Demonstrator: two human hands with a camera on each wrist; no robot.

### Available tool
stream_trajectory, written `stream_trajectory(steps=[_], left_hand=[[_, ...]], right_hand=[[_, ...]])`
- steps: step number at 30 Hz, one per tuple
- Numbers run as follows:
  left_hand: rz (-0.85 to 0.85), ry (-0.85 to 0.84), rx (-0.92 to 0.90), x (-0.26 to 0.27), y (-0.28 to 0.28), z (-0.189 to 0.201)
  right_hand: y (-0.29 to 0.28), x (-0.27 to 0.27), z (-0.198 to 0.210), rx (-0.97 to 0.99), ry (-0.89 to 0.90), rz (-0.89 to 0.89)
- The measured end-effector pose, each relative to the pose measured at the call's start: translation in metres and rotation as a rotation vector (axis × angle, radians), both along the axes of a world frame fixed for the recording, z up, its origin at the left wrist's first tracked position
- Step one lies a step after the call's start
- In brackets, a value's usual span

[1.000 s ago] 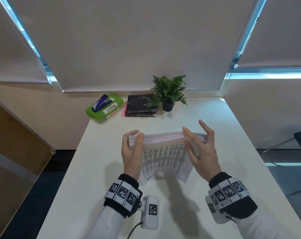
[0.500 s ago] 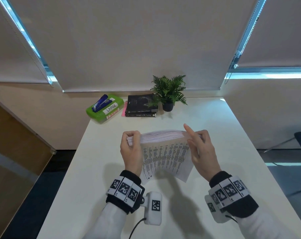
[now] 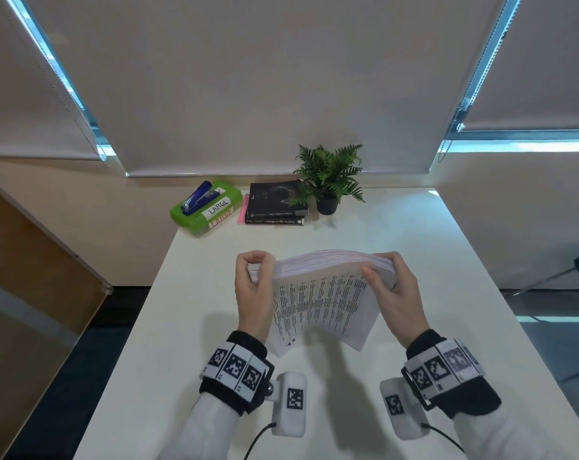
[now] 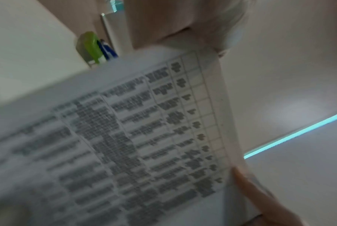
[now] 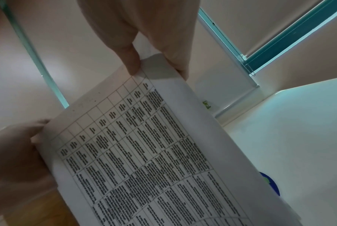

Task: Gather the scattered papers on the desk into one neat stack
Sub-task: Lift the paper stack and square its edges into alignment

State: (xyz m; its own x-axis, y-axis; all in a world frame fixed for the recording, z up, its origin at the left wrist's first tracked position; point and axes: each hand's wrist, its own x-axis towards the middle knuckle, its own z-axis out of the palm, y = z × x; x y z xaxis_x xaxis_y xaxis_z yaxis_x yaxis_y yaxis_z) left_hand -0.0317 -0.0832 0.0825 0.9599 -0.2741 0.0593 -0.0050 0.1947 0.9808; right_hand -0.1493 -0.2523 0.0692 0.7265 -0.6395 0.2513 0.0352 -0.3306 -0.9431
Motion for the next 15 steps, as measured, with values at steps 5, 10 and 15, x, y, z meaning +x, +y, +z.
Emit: stream_trajectory(steps=[5, 10, 15], left_hand=[[-0.253, -0.054, 0.152, 0.009, 0.020, -0.030], [-0.043, -0.046, 0.145, -0.002, -0.002, -0.031], [0.071, -0.130, 0.100, -0.023, -0.011, -0.025]], right_hand=[[-0.002, 0.000, 0.004, 0.120, -0.061, 0.034], [0.010, 0.003, 0.005, 0.299, -0.056, 0.046], [0.012, -0.001, 0.016, 0.313, -0.134, 0.006]])
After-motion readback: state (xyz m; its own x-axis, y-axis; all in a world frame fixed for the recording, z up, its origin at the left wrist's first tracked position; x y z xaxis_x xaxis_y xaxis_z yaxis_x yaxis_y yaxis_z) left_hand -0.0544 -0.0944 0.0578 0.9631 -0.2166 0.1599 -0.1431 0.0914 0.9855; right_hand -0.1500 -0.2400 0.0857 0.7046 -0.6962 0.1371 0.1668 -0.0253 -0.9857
